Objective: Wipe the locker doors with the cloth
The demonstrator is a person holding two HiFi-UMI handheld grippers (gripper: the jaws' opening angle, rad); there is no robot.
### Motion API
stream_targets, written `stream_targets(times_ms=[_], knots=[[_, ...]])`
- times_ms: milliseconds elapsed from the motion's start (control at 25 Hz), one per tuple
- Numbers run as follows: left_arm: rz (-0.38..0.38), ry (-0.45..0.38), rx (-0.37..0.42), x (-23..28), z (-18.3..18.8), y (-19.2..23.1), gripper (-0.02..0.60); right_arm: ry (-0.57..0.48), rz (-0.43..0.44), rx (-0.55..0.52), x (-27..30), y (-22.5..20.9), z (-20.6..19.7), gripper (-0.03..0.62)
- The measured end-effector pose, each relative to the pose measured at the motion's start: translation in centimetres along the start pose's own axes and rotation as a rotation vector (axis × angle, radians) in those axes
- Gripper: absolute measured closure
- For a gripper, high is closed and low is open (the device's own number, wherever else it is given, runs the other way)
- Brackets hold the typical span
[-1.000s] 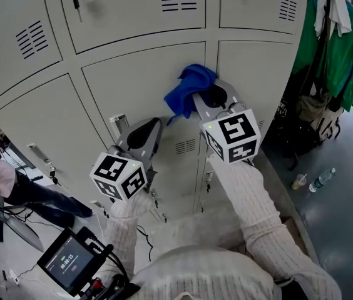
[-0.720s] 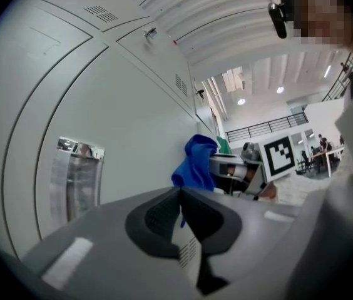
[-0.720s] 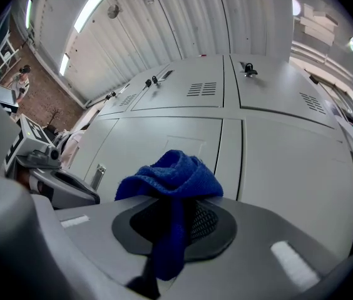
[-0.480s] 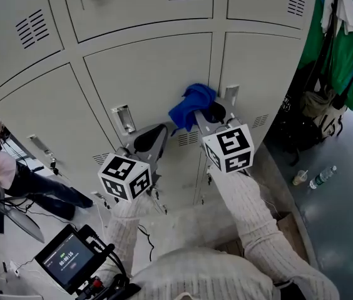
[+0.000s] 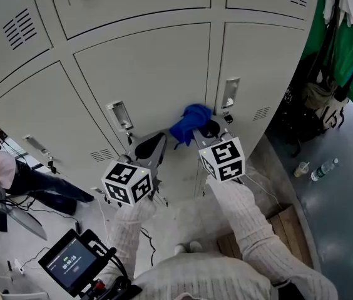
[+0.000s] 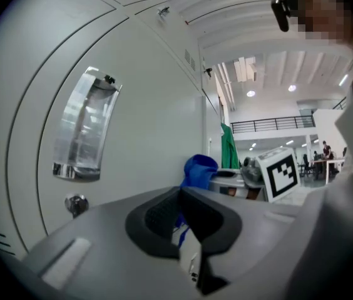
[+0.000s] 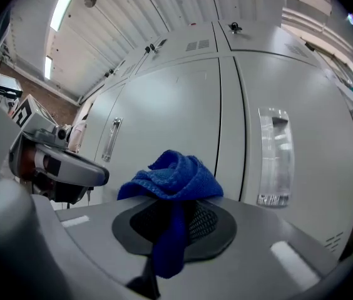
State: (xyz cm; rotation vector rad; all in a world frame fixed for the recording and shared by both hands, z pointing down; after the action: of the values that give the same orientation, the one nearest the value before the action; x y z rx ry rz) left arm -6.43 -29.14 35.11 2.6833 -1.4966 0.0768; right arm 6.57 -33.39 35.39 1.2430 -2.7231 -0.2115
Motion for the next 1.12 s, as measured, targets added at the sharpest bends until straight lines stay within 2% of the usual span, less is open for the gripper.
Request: stream_targets(times_ms=[360, 800, 1120], knots=[[0.003, 0.070, -0.047, 0.4, -3.4, -0.3, 0.581, 0.099, 0.023, 0.060, 0.5, 0.9, -4.9, 0.543], [-0.009, 0.103, -0.068, 1.2, -4.5, -0.4, 0.581, 0.161, 0.040, 0.090, 0.8, 1.1, -7.1, 0.542], [0.014, 0.137, -0.091, 0.7, -6.4, 0.0, 0.581, 0.239, 0.050, 0.107, 1.0, 1.8, -9.4, 0.542]])
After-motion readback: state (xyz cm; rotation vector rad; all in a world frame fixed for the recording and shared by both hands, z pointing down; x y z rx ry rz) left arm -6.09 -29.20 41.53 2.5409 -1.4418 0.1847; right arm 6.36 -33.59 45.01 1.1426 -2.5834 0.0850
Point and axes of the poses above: the fingertips, and each gripper's own axes: x forward along the fingers, y to its left, z out of its top, the point moved 4 cm from there along -x, backward along the fingers, and after that the axes turned 11 degrees about z, right-handed, at the moved point
